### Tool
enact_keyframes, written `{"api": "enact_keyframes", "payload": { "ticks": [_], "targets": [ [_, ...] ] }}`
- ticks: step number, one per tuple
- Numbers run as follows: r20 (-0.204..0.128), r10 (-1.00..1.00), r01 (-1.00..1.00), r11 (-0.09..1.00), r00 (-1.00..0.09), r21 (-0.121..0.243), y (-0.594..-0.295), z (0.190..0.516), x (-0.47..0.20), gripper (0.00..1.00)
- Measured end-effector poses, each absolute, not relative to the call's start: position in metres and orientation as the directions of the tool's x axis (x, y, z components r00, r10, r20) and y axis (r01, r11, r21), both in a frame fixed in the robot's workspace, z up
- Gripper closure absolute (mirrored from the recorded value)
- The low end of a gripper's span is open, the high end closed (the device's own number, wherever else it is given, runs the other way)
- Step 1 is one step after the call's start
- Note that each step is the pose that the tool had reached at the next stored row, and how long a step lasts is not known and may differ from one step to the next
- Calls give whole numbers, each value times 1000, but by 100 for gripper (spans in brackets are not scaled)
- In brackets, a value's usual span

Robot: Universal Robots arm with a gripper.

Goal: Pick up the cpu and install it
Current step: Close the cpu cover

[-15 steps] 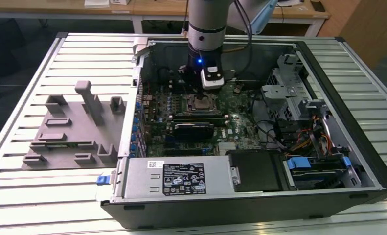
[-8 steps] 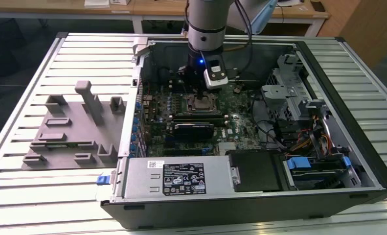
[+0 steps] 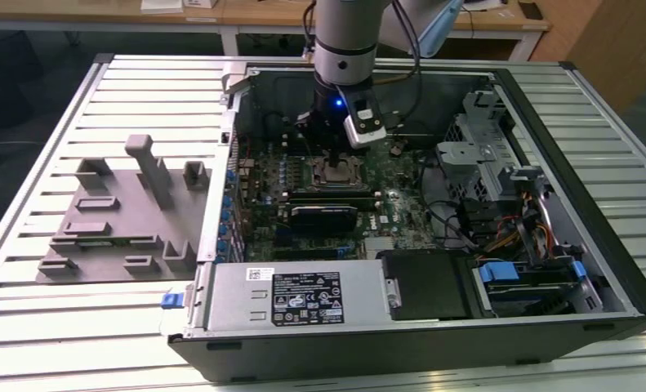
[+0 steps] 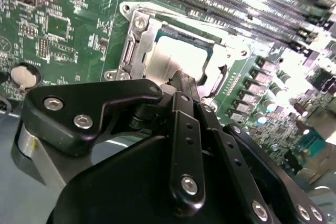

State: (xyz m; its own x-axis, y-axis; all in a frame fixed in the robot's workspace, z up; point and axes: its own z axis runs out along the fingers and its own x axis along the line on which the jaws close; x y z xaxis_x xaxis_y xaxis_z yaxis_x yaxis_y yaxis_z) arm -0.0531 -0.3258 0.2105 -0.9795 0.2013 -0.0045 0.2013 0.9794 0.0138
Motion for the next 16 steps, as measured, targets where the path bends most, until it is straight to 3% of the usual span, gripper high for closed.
{"api": "enact_keyframes", "payload": {
  "ticks": [5, 16],
  "targets": [
    [-8, 201, 201, 979, -979, -2, -328, 210, -53, 89],
    [-12, 186, 186, 983, -982, -1, -331, 208, -61, 89]
  ]
}}
